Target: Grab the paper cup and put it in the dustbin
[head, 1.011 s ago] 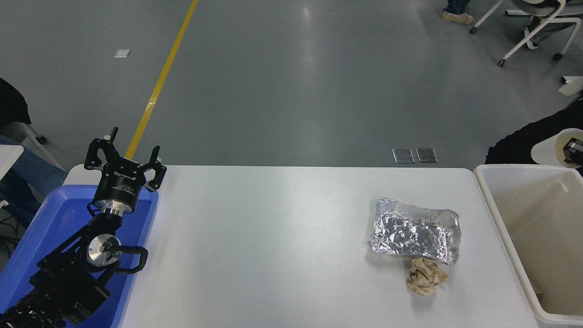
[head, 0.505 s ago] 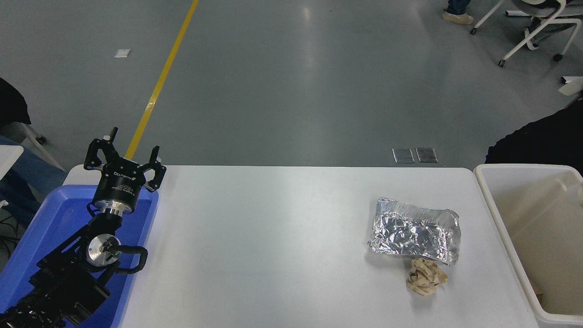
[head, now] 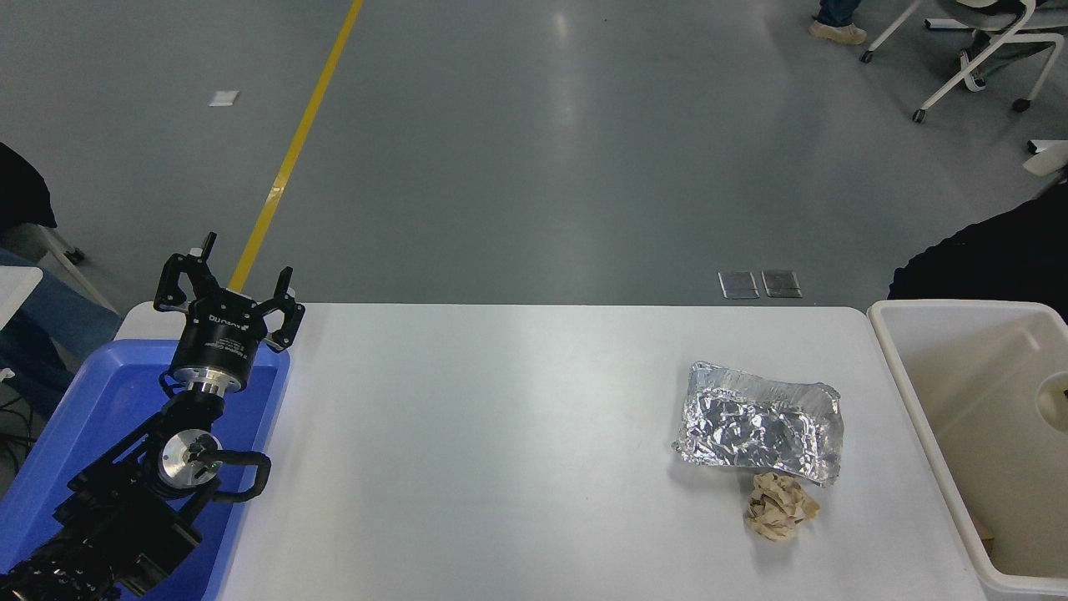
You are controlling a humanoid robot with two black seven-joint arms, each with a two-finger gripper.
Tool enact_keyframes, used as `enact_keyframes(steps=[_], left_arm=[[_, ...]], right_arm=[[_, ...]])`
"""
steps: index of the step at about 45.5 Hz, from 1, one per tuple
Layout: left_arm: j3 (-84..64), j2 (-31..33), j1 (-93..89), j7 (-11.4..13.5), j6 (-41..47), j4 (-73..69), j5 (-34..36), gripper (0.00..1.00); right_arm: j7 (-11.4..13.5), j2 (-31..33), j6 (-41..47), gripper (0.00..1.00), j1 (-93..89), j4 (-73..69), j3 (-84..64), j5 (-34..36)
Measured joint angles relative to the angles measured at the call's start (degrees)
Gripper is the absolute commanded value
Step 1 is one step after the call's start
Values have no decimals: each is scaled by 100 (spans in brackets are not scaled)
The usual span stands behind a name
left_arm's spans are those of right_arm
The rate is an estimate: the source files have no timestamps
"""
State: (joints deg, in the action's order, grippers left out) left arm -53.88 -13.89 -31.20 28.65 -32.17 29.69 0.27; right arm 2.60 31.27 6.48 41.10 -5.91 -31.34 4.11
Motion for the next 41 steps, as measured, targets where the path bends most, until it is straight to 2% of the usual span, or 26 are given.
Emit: enact_keyframes(steps=[22,34,41], left_arm=[[0,0,0,0,1,2,1,98],[0,1,0,0,2,2,1,98],[3,0,0,0,2,1,0,98]], right_arm=[[3,-6,41,100,1242,-360,-165,-15],[4,-86,348,100,2926,-1496,-1210,-56],[9,-270,847,100,3907,-2084,-1695,-68]])
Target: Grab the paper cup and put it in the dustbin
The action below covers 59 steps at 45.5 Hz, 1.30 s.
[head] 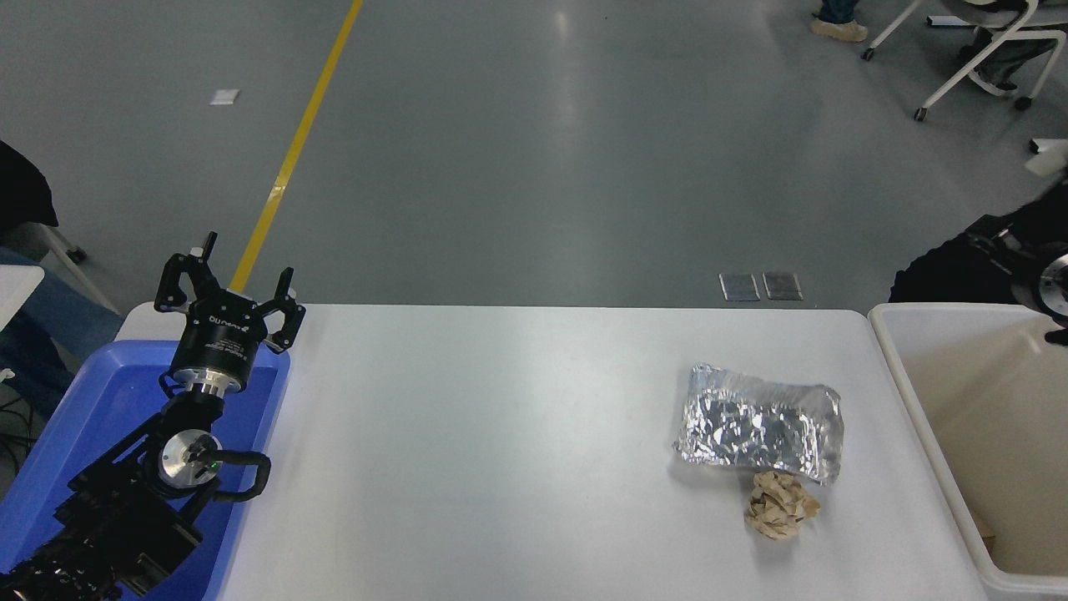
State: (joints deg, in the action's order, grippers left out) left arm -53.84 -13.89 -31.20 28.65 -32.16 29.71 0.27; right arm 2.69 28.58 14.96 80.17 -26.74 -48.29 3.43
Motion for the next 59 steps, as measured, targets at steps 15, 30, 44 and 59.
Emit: enact_keyframes(steps=[15,30,44,59], left_arm=[[5,0,-3,0,0,0,-1,98],[0,0,0,0,0,-1,0,98],[-3,0,1,0,0,-2,0,98],[-3,0,1,0,0,-2,0,98]], right_arm=[[-5,-331,2037,100,1868,-812,-742,-34],[7,-394,2802,100,3045,-1376,-917,-143],[17,-134,2958,100,3860,-2532,-959,-513],[20,-17,2995,100,4082,-2977,-1004,-672]])
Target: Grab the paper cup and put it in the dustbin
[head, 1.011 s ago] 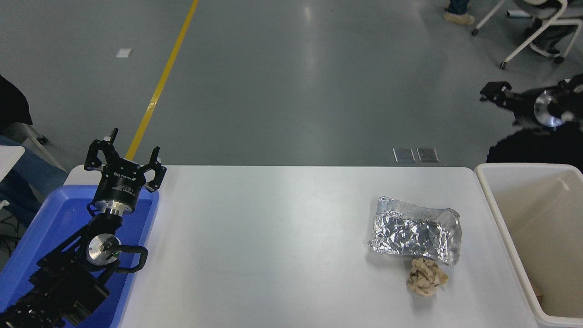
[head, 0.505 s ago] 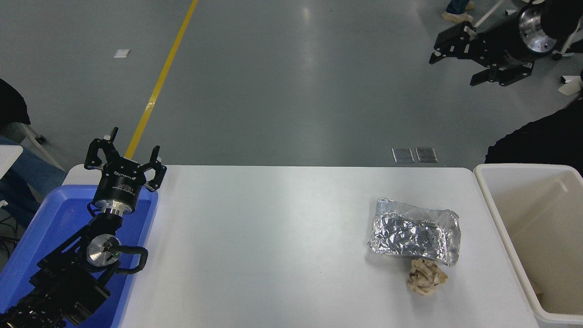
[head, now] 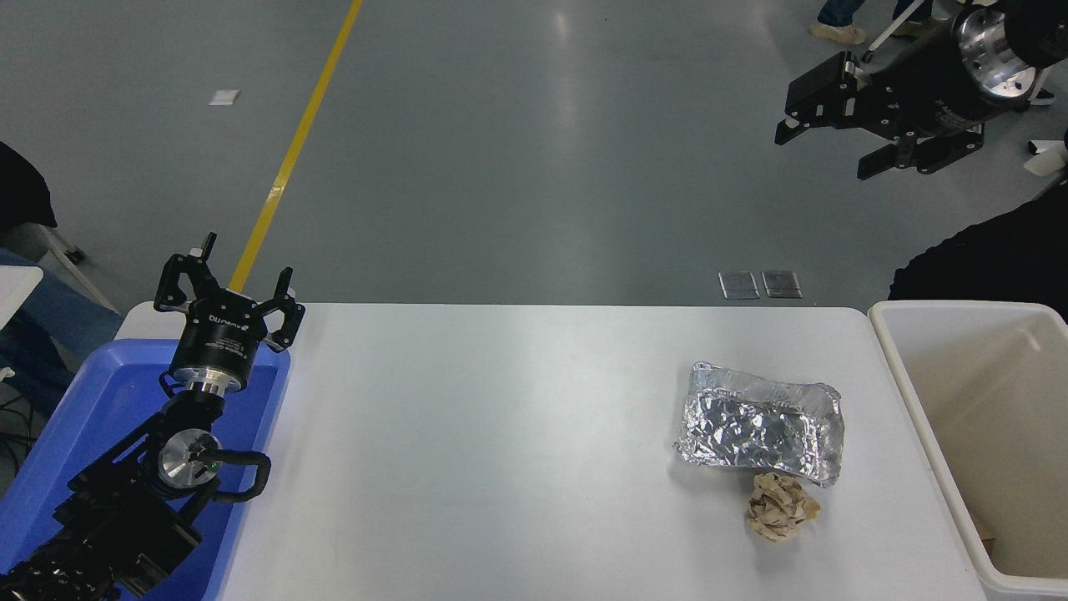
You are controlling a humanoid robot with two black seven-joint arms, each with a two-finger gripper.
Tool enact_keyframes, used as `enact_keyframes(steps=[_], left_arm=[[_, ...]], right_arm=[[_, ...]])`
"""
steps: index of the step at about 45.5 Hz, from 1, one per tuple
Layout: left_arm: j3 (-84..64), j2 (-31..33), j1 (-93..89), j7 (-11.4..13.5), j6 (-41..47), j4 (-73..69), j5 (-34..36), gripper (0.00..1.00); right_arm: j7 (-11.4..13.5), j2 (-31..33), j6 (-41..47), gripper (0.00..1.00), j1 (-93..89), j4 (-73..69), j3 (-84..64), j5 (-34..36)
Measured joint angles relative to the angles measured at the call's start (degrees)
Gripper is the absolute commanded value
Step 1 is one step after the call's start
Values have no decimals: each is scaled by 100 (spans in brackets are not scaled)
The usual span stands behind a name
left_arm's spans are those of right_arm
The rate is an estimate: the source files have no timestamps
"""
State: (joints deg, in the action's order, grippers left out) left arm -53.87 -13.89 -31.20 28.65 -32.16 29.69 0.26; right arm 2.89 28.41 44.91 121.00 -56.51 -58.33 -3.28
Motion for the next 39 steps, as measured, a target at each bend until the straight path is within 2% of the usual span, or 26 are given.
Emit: enact_keyframes(steps=[39], left_arm=[[-1,0,2,0,6,-3,0,98]], right_arm=[[10,17,9,100,-70,-1395,-712,-356]])
